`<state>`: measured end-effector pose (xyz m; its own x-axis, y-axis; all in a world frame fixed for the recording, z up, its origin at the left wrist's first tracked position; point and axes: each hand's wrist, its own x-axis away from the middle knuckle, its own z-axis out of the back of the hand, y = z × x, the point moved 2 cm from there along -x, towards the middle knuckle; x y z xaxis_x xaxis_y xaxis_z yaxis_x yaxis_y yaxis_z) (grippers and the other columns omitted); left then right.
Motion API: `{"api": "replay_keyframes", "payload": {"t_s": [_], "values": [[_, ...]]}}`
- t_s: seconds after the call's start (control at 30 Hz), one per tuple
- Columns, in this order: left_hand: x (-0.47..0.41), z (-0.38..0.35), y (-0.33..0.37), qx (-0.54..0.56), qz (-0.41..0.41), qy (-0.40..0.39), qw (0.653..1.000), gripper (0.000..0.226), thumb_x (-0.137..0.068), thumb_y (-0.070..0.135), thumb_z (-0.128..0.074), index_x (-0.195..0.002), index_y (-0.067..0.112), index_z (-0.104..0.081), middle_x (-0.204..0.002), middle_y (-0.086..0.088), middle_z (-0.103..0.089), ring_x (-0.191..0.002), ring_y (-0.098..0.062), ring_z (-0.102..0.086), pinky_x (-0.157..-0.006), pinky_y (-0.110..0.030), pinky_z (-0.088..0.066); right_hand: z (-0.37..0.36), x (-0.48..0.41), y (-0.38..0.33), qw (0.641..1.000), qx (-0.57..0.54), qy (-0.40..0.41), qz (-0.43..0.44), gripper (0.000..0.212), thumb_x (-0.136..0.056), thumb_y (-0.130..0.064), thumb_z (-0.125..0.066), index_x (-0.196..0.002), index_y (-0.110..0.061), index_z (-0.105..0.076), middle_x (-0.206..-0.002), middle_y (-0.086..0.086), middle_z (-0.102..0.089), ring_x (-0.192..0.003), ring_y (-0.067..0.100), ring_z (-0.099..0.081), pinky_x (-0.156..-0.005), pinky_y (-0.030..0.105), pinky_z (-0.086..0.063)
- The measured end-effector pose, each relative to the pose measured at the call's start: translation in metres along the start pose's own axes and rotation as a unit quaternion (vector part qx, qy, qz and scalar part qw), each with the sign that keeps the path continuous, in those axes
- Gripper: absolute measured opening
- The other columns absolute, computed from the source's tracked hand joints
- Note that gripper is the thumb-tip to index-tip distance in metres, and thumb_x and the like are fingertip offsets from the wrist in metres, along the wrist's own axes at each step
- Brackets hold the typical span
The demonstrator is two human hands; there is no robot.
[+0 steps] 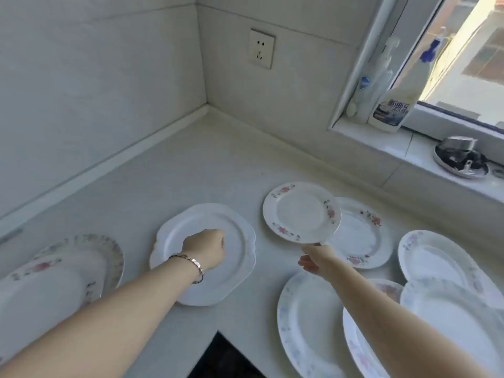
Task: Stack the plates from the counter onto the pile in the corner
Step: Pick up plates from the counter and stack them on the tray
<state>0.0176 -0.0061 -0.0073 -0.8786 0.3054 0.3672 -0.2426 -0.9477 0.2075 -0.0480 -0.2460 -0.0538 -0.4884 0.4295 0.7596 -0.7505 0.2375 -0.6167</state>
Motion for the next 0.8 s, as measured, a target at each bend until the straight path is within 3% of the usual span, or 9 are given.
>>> {"api": "replay_keyframes", "payload": {"t_s": [0.07,0.13,0.23,0.3,0.47,0.57,0.63,0.7,0.8], "values": [[0.003,-0.006,-0.005,-0.016,0.033,-0.016,0.999,0.025,-0.089,0.014,-0.039,-0.103,0.018,-0.06,-0.113,-0.002,-0.066,-0.094,-0.025,-0.059,-0.069,-0.026,-0.036,0.001,-0.015,0.005,0.996,-0.077,0.002,-0.043,0.018,-0.093,-0.012,-0.047,-0.11,-0.005,-0.047,-0.106,0.02,-0.06,-0.086,0.028,-0.064,-0.056,0.022,-0.054],[0.003,-0.014,-0.015,-0.017,0.064,-0.022,0.998,0.027,-0.089,0.015,-0.039,-0.105,0.02,-0.06,-0.115,0.0,-0.065,-0.102,-0.025,-0.061,-0.071,-0.026,-0.038,0.0,-0.028,0.007,0.981,-0.177,-0.01,-0.078,0.035,-0.094,-0.016,-0.048,-0.127,-0.003,-0.043,-0.129,0.021,-0.054,-0.112,0.03,-0.06,-0.084,0.028,-0.052],[0.004,-0.019,-0.031,0.001,0.11,-0.022,0.994,0.021,-0.09,0.018,-0.04,-0.098,0.024,-0.058,-0.114,0.002,-0.066,-0.106,-0.024,-0.061,-0.073,-0.025,-0.038,-0.007,-0.044,0.005,0.938,-0.336,-0.018,-0.079,0.048,-0.093,-0.018,-0.053,-0.138,-0.009,-0.04,-0.123,0.012,-0.06,-0.103,0.018,-0.068,-0.084,0.026,-0.054],[0.005,-0.02,-0.041,0.017,0.136,-0.01,0.991,0.016,-0.089,0.018,-0.041,-0.09,0.027,-0.054,-0.112,0.003,-0.067,-0.104,-0.022,-0.062,-0.077,-0.026,-0.041,-0.01,-0.049,0.0,0.913,-0.402,-0.02,-0.065,0.045,-0.094,-0.014,-0.051,-0.138,-0.009,-0.04,-0.135,0.008,-0.054,-0.12,0.02,-0.057,-0.092,0.03,-0.048],[0.011,-0.025,-0.054,0.086,0.18,0.006,0.98,0.017,-0.089,0.017,-0.042,-0.092,0.026,-0.056,-0.114,0.004,-0.066,-0.103,-0.022,-0.061,-0.08,-0.025,-0.043,-0.008,-0.053,-0.006,0.915,-0.398,0.006,-0.068,0.042,-0.096,-0.006,-0.045,-0.137,-0.007,-0.04,-0.141,0.007,-0.048,-0.13,0.023,-0.047,-0.106,0.037,-0.04],[0.022,-0.032,-0.061,0.118,0.187,0.012,0.975,0.026,-0.09,0.017,-0.042,-0.108,0.021,-0.061,-0.115,0.004,-0.065,-0.091,-0.02,-0.057,-0.081,-0.025,-0.045,-0.003,-0.046,-0.001,0.924,-0.379,0.006,-0.051,0.042,-0.093,-0.001,-0.048,-0.134,-0.003,-0.042,-0.13,0.012,-0.058,-0.119,0.026,-0.057,-0.1,0.035,-0.045],[0.03,-0.036,-0.071,0.121,0.195,0.006,0.973,0.027,-0.09,0.018,-0.041,-0.11,0.022,-0.06,-0.116,0.006,-0.064,-0.086,-0.019,-0.053,-0.083,-0.026,-0.046,0.0,-0.036,0.004,0.924,-0.38,-0.015,-0.045,0.035,-0.091,0.001,-0.051,-0.125,-0.003,-0.049,-0.091,0.01,-0.073,-0.083,0.022,-0.072,-0.084,0.031,-0.055],[0.036,-0.037,-0.083,0.121,0.206,0.002,0.971,0.028,-0.089,0.018,-0.041,-0.109,0.023,-0.059,-0.116,0.006,-0.064,-0.086,-0.02,-0.055,-0.085,-0.027,-0.048,-0.001,-0.026,0.008,0.925,-0.375,-0.044,-0.039,0.019,-0.09,0.002,-0.052,-0.108,-0.004,-0.055,-0.058,0.005,-0.073,-0.052,0.016,-0.071,-0.065,0.03,-0.06],[0.045,-0.035,-0.105,0.144,0.223,0.009,0.964,0.026,-0.088,0.017,-0.043,-0.106,0.021,-0.062,-0.114,0.002,-0.066,-0.092,-0.024,-0.063,-0.086,-0.029,-0.051,-0.018,-0.008,0.012,0.932,-0.348,-0.096,-0.033,0.011,-0.09,0.004,-0.05,-0.089,-0.004,-0.058,-0.056,0.004,-0.072,-0.05,0.015,-0.071,-0.05,0.028,-0.059]]}}
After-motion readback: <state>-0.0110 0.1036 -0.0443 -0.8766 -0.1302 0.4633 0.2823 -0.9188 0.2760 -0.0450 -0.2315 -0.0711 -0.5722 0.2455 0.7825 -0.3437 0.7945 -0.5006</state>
